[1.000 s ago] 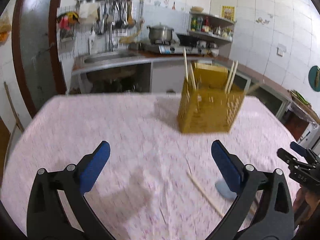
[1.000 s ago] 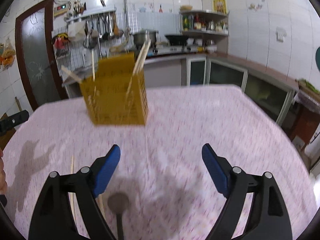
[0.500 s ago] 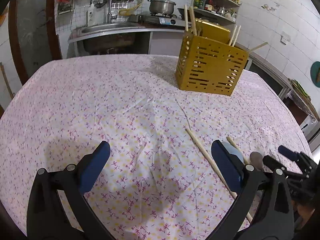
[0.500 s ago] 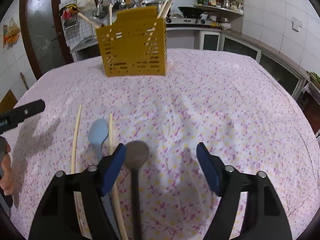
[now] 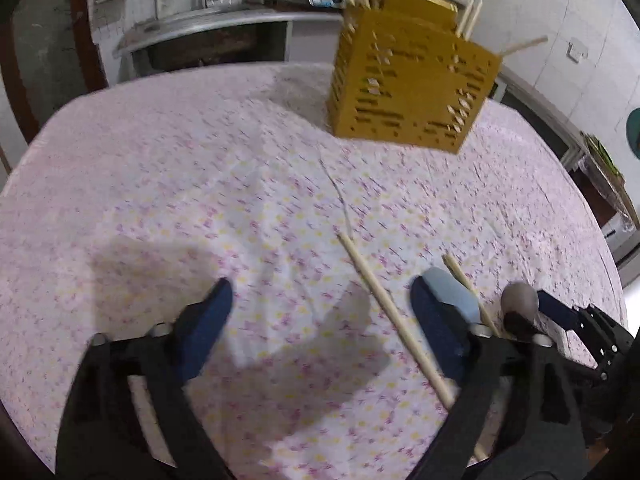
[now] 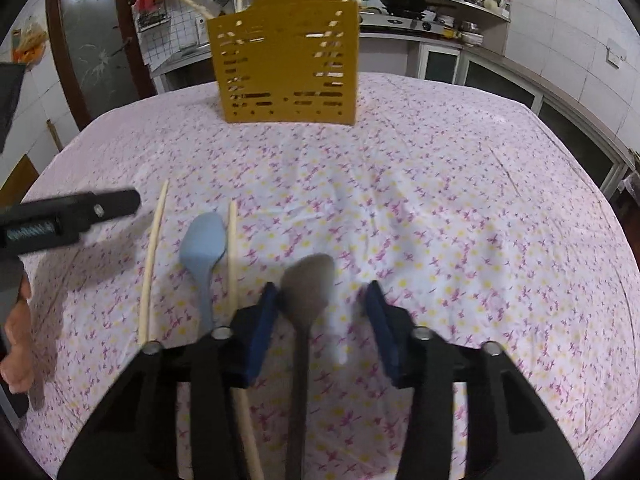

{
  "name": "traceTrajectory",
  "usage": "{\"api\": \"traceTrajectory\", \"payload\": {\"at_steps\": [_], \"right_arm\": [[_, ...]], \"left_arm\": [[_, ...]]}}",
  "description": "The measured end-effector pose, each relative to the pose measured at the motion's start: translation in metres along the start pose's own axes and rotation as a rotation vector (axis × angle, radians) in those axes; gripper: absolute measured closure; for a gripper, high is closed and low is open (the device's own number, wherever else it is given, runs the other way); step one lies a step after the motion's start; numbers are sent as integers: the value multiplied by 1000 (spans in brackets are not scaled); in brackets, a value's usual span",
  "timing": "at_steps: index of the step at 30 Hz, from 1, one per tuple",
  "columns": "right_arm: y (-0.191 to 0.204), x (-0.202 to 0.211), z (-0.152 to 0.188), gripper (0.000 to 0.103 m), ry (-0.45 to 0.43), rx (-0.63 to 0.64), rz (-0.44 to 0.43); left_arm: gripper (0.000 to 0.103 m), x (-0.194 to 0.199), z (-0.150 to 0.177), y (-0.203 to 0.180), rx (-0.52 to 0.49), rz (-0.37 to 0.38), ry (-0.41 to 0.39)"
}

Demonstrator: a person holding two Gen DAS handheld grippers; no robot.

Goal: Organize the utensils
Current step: 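Close the left tool on the chopstick while the right tool closes on the dark grey spoon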

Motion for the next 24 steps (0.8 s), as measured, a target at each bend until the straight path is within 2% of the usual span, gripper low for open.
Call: {"api": "traceTrajectory", "payload": {"at_steps": [3,5,8,13,16,18,21,24], "right_arm": [[-7,1,-2,76,1,-11,-7],[-10,0,-4,80,6,-10,-11],[-16,0,-6,83,8,-18,-20],[-25,-3,-12,85,4,-56,-42],[-27,-6,-15,85,8,-69,-54],[-27,-6,-17,85,11,-82,-66],[-30,-7,-21,85,16,-137,-109],[-34,-9,-25,85,22,-144,-108]], "left_arm": [[43,-8,4,-12,-20,15,55],[46,-11,6,-18,-35,12,66],[49,-14,4,-22,-51,-6,61],[64,-18,0,-25,-74,-33,54],[75,-18,-2,-26,-90,-29,49],[88,-17,-3,-28,-91,-2,52],[90,-17,-5,-30,-102,-12,49],[91,-19,-7,-32,-106,-10,47]]}}
Point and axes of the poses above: each gripper's, at about its wrist camera, not at the fingertips, and x roughly against the way its jaws point, y to its left, z to its underside, the point moved 8 cm from there along -x, roughly the way its jaws point, and after that the axes turned 15 degrees about -z, right-handed, at the moved point
